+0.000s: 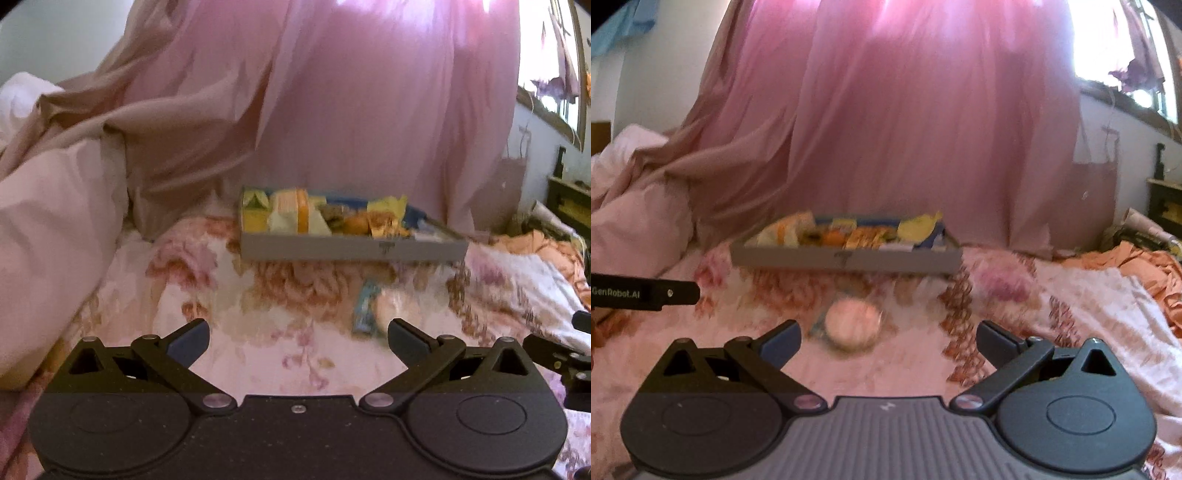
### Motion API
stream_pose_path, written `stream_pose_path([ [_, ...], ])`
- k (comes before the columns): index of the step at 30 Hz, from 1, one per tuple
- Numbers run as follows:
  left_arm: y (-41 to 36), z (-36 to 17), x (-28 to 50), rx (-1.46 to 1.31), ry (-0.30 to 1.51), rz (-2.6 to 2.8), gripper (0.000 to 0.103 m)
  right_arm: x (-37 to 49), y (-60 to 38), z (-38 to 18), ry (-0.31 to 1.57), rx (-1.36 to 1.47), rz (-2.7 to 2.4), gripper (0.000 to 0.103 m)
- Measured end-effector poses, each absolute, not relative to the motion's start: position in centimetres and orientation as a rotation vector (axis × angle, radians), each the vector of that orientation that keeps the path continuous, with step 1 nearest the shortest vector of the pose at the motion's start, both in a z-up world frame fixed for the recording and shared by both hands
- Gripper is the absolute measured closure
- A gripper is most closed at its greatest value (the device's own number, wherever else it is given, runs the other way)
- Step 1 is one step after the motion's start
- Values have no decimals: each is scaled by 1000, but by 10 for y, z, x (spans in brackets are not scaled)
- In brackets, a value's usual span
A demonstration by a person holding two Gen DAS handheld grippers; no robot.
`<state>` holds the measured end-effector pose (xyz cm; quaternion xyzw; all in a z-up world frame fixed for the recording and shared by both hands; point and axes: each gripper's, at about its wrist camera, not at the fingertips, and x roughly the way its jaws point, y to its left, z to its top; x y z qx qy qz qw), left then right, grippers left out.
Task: Organize snacks
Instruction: 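Move both tools back from the tray toward the remaining two snacks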
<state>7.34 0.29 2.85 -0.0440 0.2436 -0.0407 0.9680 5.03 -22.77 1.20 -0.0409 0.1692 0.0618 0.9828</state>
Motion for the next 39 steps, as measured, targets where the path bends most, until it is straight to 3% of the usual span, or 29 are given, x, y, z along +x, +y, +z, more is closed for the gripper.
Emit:
stream_pose_path([
  [14, 3, 2, 80, -43, 596, -69, 1, 62, -219, -19, 496, -77, 164, 0],
  [39, 13, -19, 111, -57, 662, -36, 1, 89, -217, -44, 582, -79, 140, 0],
])
